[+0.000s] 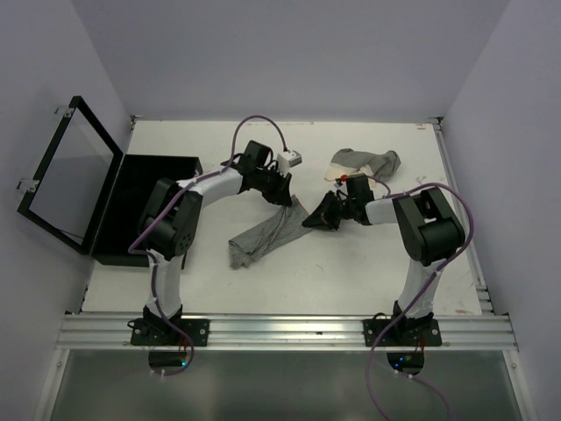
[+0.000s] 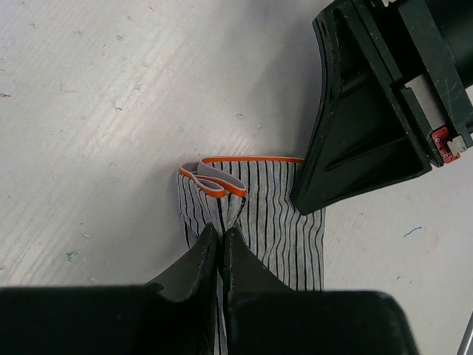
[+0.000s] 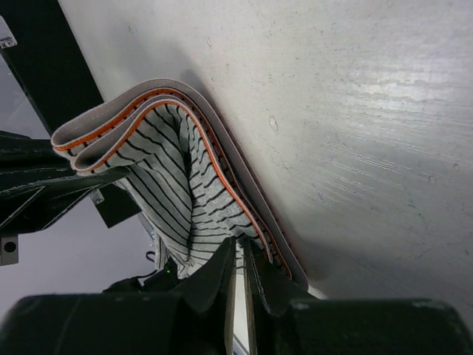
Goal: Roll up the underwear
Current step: Fold the underwear
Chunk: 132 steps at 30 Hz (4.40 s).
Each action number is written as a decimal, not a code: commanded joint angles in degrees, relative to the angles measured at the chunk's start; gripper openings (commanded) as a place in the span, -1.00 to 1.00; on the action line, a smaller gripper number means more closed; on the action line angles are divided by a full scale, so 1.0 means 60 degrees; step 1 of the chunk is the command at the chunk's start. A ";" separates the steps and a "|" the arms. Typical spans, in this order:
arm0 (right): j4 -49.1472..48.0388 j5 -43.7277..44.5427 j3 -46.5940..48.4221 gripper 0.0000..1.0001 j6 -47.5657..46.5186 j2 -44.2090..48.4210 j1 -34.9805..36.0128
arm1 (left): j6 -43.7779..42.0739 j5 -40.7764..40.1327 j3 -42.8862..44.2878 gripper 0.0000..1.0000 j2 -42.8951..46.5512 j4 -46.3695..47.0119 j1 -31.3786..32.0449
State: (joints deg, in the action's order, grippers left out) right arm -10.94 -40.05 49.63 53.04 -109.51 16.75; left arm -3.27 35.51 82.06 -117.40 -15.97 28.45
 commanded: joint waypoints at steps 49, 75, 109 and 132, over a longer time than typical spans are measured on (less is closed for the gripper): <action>-0.0198 0.0274 -0.0112 -0.82 -0.0504 -0.0322 -0.0639 | 0.0046 -0.0132 0.0019 -0.93 0.0260 -0.0313 0.1089; -0.0301 0.0128 -0.0214 -0.83 -0.0446 -0.0102 -0.0654 | 0.0471 -0.0059 0.0298 -0.79 -0.0779 0.0127 0.1382; -0.0330 -0.0576 0.0518 -0.70 0.0345 0.0909 -0.0684 | 0.0896 -0.0058 0.0063 -0.31 -0.1424 0.0434 0.1382; 0.3345 0.1430 0.2084 -0.78 -0.2729 -0.0319 0.0123 | 0.0925 -0.0263 -0.0054 -0.23 -0.1233 0.0435 0.1353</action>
State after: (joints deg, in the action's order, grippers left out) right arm 1.61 -37.43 59.18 44.21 -107.53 16.25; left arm 3.44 38.37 82.63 -123.04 -13.82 36.40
